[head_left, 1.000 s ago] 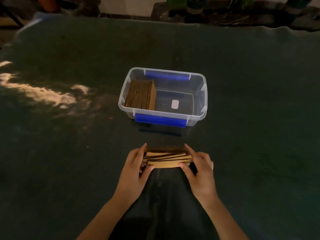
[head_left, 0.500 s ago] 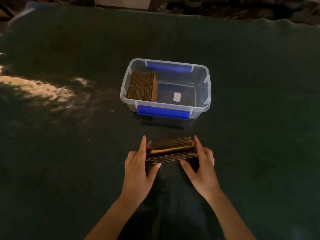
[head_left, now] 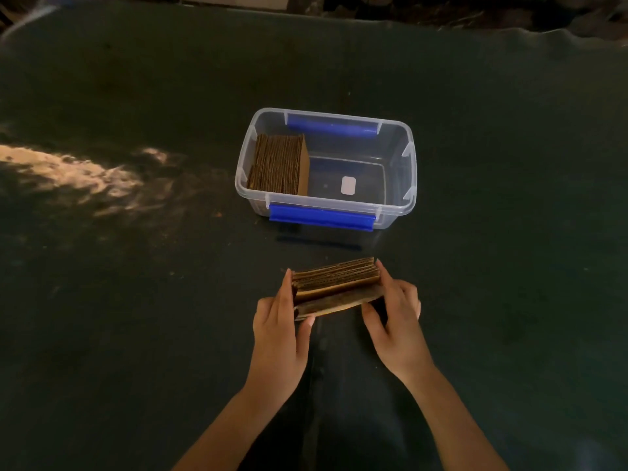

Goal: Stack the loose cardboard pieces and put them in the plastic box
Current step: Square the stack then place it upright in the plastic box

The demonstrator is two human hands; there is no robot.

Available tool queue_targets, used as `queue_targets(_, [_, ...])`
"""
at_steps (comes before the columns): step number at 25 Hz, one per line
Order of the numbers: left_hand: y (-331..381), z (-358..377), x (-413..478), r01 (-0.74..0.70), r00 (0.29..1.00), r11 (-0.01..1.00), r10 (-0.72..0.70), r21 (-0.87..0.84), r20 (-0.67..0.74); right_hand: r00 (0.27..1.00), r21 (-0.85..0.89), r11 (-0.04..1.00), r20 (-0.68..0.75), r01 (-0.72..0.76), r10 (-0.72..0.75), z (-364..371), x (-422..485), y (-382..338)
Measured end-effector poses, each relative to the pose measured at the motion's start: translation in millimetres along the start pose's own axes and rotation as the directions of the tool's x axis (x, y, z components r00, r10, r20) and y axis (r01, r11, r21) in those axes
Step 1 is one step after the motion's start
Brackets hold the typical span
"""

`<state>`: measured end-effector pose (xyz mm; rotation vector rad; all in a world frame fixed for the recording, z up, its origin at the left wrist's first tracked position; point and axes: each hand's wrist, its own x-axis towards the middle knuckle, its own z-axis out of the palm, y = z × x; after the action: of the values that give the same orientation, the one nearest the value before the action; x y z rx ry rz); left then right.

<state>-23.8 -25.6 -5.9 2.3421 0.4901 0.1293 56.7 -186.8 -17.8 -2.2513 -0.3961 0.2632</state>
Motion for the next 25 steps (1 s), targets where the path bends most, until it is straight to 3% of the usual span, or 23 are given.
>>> queue_targets(7, [7,0,0,0.071,0.996,0.996,-0.073,-0.053,-0.043,0.997,0.029,0.998,-0.052,0.052,-0.050,-5,2,0])
queue_targets(12, [12,3,-3,0.047,0.996,0.998,-0.050,-0.036,-0.073,0.988,0.024,0.997,-0.143,0.069,-0.065,1,-8,-8])
queue_targets(25, [9,-4,-1,0.078,0.992,0.994,-0.069,0.081,-0.107,0.992,-0.055,0.996,-0.104,0.070,-0.075,-18,0,-3])
